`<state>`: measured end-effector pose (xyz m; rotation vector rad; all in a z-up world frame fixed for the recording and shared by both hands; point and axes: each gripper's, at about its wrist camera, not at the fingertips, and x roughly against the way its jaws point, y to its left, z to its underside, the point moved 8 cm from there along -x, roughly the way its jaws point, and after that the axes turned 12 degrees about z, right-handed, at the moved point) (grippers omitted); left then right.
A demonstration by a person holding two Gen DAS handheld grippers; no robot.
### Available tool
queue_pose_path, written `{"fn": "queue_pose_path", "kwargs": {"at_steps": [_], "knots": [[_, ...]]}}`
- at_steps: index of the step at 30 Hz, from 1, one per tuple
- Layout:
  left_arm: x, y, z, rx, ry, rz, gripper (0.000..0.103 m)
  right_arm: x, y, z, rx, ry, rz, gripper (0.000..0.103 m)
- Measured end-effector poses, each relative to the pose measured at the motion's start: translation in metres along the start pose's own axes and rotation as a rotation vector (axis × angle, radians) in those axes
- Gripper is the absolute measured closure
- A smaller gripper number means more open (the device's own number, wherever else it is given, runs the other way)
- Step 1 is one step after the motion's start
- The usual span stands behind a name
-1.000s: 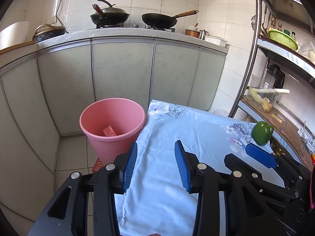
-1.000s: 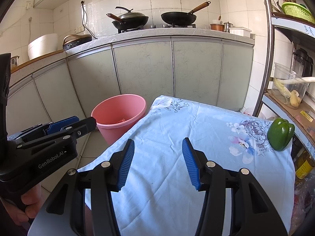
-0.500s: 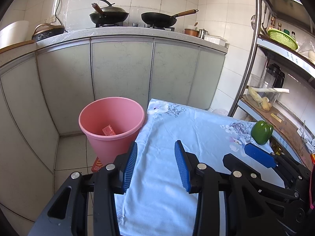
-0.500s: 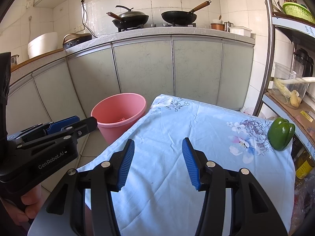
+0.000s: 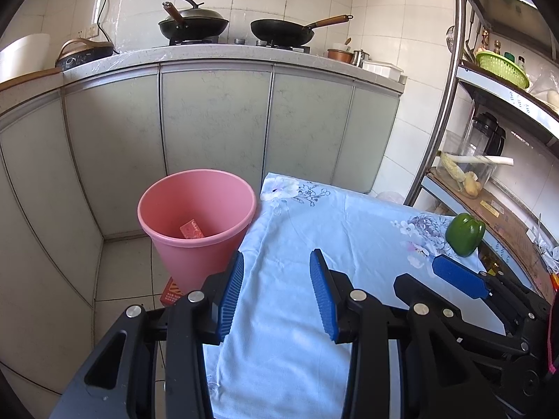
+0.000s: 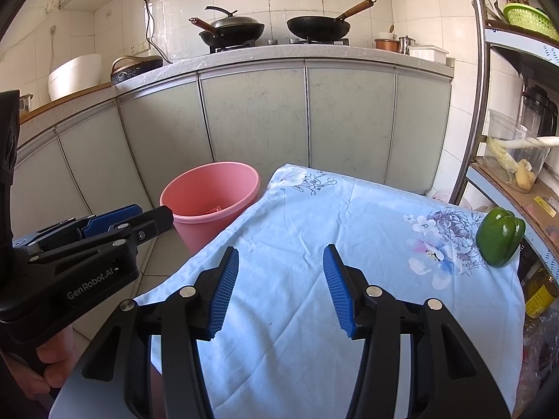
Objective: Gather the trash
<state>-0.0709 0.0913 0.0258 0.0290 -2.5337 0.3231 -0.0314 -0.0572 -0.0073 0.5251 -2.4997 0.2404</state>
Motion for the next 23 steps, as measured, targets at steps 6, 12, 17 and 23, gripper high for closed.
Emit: {"fn": "queue_pose_path", "kwargs": {"at_steps": [6, 12, 17, 23], "knots": [[-0.005, 0.001, 0.002, 0.001, 0.008, 0.006, 0.064, -0.004, 0.002, 0.001, 0.003, 0.009, -0.003, 0.052], [-0.011, 0.002, 0.003, 0.007, 0.020, 0.019, 0.064, -0.008, 0.002, 0.002, 0.004, 0.020, -0.005, 0.052], [-0.016, 0.004, 0.003, 0.011, 0.030, 0.018, 0.064, -0.013, 0.000, 0.003, -0.002, 0.031, -0.003, 0.052], [-0.024, 0.004, 0.003, 0.006, 0.044, 0.018, 0.064, -0.020, -0.003, 0.005, -0.010, 0.046, 0.001, 0.052]]}}
